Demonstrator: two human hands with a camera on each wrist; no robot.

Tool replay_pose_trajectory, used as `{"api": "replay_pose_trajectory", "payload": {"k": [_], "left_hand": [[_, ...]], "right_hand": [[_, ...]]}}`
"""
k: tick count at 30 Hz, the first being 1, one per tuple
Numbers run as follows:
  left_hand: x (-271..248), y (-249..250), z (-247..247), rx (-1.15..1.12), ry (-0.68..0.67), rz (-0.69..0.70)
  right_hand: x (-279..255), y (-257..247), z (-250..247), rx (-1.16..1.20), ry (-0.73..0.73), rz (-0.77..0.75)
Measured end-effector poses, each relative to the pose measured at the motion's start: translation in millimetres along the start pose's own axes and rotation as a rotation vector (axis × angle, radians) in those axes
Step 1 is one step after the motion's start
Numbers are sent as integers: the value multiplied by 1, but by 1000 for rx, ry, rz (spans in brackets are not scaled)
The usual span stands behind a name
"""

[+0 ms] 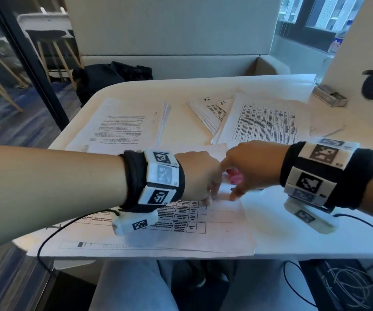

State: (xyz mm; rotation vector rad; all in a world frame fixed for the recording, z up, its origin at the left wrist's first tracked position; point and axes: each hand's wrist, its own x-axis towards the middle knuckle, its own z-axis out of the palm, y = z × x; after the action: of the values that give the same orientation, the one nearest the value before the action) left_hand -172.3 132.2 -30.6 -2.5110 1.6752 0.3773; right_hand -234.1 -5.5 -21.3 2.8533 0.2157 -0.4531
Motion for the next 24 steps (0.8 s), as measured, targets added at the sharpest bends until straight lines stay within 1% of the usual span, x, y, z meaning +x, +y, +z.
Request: {"api": "replay_pose_trajectory", "payload": {"k": [2,10,19,21,24], "left_hand": [[0,1,0,-10,19,7],[-1,2,1,37,24,46],[-6,-2,14,68,31,84],[-10,-8,14,45,65,84],[-22,-24,11,-51,130,56]], "right_hand": [[0,-1,0,0,2,4],[-1,-1,1,27,0,30],[-2,-1,0,39,-12,52],[-2,-1,2,55,-24,61],[-1,2,5,97,-54,96]]}}
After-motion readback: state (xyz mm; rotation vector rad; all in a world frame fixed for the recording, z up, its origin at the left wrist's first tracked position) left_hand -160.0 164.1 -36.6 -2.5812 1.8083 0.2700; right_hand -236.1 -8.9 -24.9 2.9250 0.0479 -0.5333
